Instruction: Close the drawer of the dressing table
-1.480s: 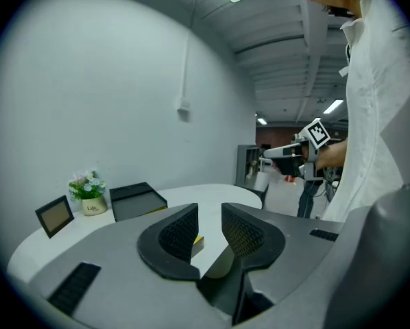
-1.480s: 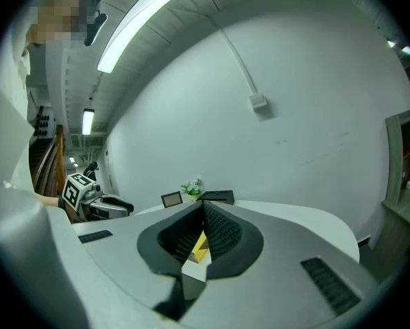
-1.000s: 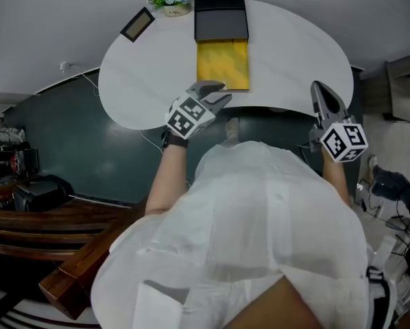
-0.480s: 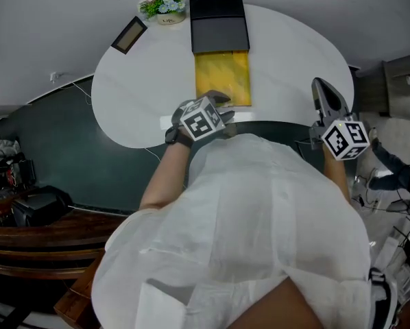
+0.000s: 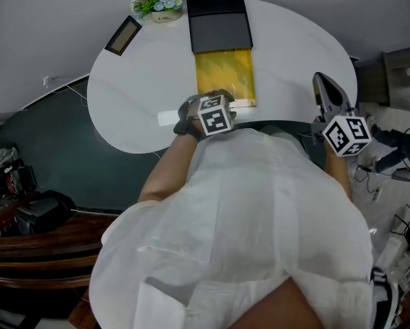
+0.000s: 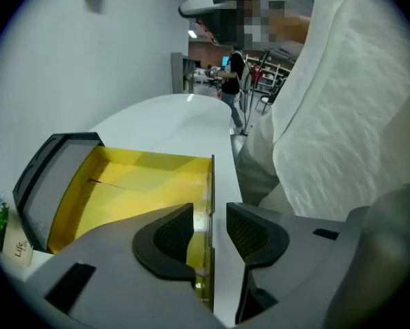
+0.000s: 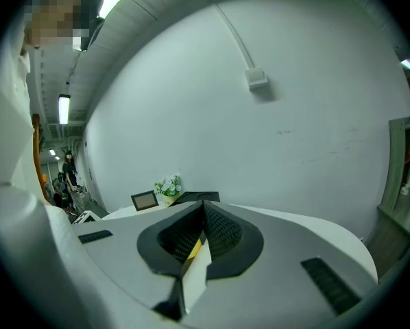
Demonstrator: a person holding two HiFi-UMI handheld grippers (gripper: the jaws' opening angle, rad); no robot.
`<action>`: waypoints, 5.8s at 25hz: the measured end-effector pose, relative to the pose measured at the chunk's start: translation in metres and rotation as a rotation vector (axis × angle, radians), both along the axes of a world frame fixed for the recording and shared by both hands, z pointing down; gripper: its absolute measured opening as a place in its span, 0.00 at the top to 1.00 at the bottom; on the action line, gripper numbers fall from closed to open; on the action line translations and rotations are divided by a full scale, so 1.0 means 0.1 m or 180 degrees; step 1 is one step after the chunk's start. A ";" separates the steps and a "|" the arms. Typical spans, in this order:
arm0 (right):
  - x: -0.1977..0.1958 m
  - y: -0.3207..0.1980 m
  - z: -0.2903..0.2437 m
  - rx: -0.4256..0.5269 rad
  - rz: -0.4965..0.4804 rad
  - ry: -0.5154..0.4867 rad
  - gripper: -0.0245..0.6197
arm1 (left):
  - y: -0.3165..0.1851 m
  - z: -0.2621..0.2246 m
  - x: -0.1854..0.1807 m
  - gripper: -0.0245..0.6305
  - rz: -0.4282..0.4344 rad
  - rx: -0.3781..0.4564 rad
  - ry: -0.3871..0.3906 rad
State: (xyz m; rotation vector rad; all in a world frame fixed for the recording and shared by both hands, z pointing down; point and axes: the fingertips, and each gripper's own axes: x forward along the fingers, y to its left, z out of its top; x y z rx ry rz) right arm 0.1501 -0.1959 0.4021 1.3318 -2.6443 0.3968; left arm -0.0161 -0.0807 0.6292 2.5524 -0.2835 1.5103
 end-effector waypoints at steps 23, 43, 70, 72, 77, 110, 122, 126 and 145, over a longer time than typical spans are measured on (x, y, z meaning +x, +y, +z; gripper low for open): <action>-1.05 -0.20 -0.08 0.0397 -0.0627 0.0208 0.95 | -0.01 0.31 0.07 0.85 0.0017 -0.0344 -0.0277; -1.38 -0.87 0.09 0.0129 -0.0601 0.0033 0.95 | 0.02 0.33 0.09 0.90 0.0250 -0.0325 -0.0250; -1.06 -0.47 0.41 -0.0106 -0.0542 0.0113 0.95 | 0.04 0.12 0.05 0.91 0.0317 -0.0254 -0.0301; -1.06 -0.47 0.41 -0.0110 -0.0534 0.0106 0.95 | 0.01 0.12 0.07 0.91 0.0280 -0.0213 -0.0297; -1.06 -0.46 0.44 -0.0128 -0.0532 0.0094 0.95 | -0.36 0.02 0.01 0.92 0.0035 0.0007 -0.0259; -1.02 -0.52 0.51 -0.0184 -0.0460 0.0119 0.95 | -0.73 0.07 -0.10 0.92 0.0145 -0.0104 -0.0333; -0.98 -0.56 0.52 -0.0194 -0.0405 0.0134 0.95 | -0.84 0.10 -0.13 0.92 0.0164 -0.0123 -0.0341; -0.97 -0.55 0.52 -0.0194 -0.0400 0.0136 0.95 | -0.87 0.11 -0.14 0.92 0.0174 -0.0135 -0.0349; -0.93 -0.61 0.54 -0.0224 -0.0363 0.0139 0.95 | -1.21 0.11 -0.22 0.92 0.0156 -0.0031 -0.0406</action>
